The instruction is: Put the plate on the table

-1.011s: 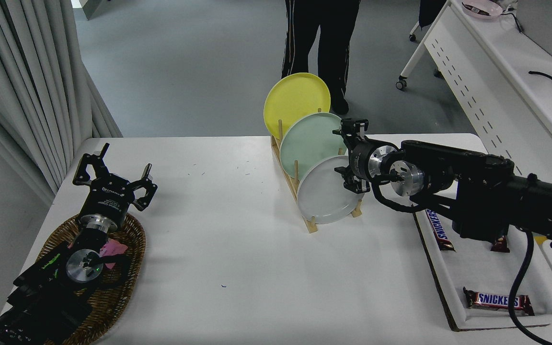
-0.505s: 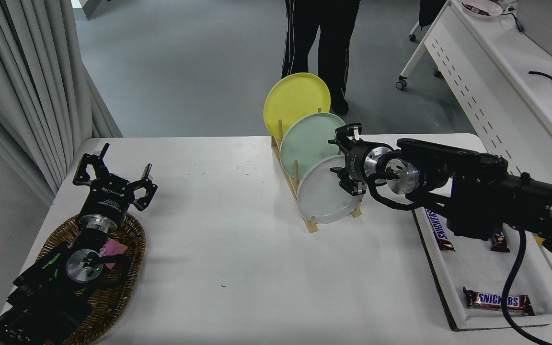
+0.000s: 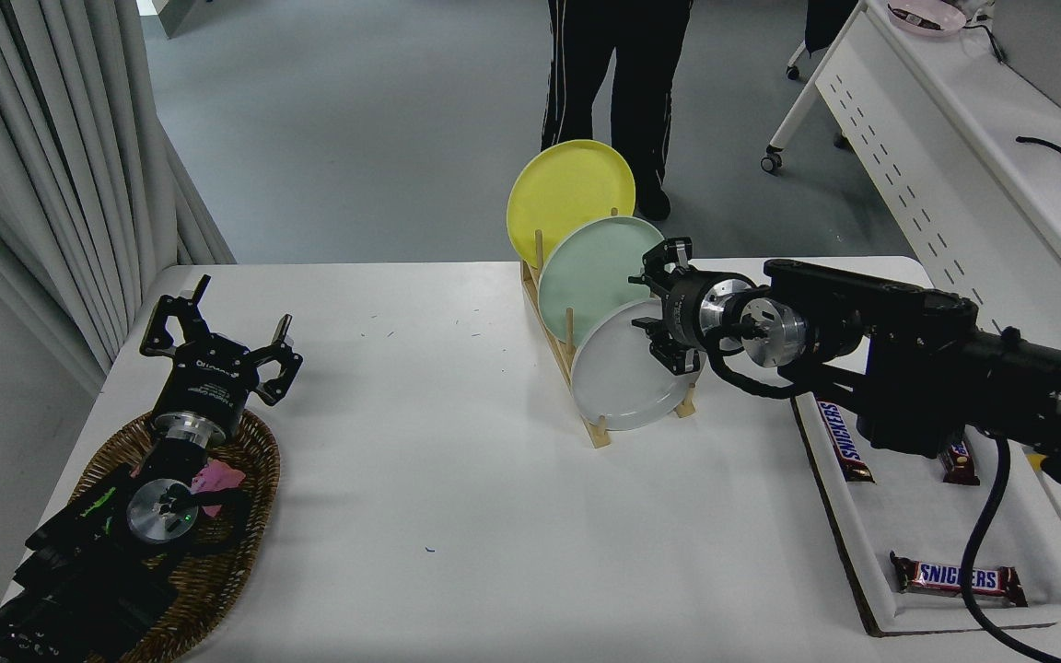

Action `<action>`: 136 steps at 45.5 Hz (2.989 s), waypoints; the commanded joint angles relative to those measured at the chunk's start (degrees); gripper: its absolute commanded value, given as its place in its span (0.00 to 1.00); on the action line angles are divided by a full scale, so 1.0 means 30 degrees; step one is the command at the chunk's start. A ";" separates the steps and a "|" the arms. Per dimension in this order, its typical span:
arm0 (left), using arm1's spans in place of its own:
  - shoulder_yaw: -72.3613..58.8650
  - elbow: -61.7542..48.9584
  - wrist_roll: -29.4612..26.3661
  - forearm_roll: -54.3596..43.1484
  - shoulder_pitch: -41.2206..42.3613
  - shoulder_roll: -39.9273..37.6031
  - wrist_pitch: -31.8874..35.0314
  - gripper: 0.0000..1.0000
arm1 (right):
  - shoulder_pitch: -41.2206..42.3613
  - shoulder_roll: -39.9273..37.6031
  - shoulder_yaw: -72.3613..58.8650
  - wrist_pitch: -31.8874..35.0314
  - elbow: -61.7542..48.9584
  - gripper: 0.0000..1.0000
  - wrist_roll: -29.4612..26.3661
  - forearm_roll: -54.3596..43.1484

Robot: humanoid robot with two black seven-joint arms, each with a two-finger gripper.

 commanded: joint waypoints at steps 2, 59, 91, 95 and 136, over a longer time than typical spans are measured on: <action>0.0000 0.0000 -0.0002 0.0000 0.0000 0.0000 0.0000 1.00 | 0.0006 -0.0002 0.0103 0.0142 -0.0052 0.42 -0.0051 0.0006; 0.0000 0.0000 -0.0031 0.0000 0.0000 0.0000 0.0000 1.00 | 0.0006 0.0203 0.0250 0.0201 -0.0199 0.14 -0.0462 0.0035; 0.0000 0.0000 -0.0002 0.0000 0.0000 0.0000 0.0000 1.00 | 0.0240 0.0174 0.0279 0.0142 -0.0257 0.00 -0.0491 0.0035; 0.0000 0.0000 -0.0002 0.0000 0.0000 0.0000 0.0000 1.00 | 0.0415 0.0116 0.0279 0.0172 -0.0257 0.00 -0.0607 0.0035; 0.0000 0.0000 -0.0002 0.0000 0.0000 0.0000 0.0000 1.00 | 0.5338 -0.3135 0.2591 -0.4047 0.4925 0.00 -0.3332 0.4107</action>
